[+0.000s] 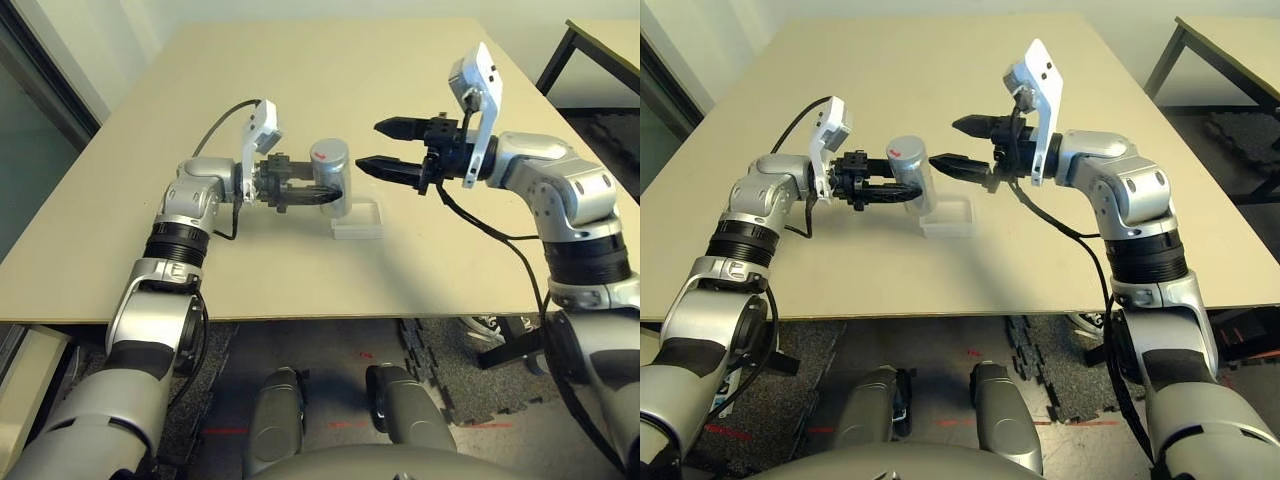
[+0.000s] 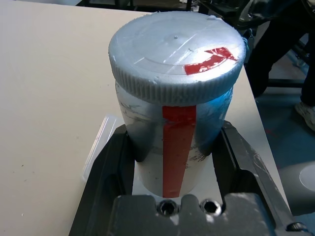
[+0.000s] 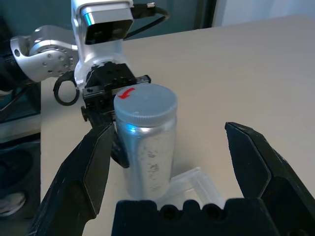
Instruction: Pour the medicine from the bottle into the box.
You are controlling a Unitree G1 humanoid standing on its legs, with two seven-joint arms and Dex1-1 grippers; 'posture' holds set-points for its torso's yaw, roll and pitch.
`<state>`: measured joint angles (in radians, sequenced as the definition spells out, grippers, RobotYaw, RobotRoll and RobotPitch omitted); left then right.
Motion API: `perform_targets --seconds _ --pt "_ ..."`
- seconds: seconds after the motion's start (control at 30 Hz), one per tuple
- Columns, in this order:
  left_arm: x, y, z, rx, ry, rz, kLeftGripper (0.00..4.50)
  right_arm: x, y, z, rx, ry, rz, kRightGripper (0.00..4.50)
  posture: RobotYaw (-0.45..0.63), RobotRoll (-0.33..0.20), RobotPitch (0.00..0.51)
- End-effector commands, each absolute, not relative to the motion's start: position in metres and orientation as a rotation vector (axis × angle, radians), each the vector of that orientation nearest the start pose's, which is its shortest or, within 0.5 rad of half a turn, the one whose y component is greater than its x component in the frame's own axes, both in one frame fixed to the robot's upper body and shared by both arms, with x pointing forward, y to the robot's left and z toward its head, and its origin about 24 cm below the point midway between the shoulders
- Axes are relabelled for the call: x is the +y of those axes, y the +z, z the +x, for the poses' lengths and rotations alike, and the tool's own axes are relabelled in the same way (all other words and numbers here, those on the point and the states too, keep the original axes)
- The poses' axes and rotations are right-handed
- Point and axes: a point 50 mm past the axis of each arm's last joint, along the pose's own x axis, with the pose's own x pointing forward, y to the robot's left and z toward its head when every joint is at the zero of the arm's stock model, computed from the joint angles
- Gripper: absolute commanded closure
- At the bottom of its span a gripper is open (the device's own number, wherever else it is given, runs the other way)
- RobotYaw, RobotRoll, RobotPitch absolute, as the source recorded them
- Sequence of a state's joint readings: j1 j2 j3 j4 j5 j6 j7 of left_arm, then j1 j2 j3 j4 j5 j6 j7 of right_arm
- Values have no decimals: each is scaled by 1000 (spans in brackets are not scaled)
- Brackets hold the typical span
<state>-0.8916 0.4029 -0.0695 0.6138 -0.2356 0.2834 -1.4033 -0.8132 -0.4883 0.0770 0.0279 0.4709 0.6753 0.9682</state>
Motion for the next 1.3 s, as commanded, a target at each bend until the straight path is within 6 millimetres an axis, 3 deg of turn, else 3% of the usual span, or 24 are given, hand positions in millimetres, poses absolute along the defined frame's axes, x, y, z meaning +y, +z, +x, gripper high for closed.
perform_targets --seconds 0.03,0.57,0.67,0.77,0.8,1.13,1.3 --pt "139 170 356 144 -1437 176 2103 -113 231 319 8 1251 -165 0 -155 0 84" --pt "128 169 355 145 -1488 208 2103 -97 226 324 48 1297 -198 0 -153 0 79" --pt "126 170 354 139 -1496 208 2103 -98 222 326 60 1287 -210 599 -150 0 79" --pt "125 171 353 135 -1503 209 2103 -99 221 326 62 1285 -210 1741 -149 0 78" --pt "125 171 353 135 -1505 209 2103 -99 221 326 62 1285 -210 1927 -149 0 79" --pt "122 175 349 128 -1546 234 2103 -103 225 325 41 1395 -192 1927 -153 0 83" --pt "117 181 346 118 -1584 246 2103 -111 234 342 53 1514 -247 1927 -141 0 96"
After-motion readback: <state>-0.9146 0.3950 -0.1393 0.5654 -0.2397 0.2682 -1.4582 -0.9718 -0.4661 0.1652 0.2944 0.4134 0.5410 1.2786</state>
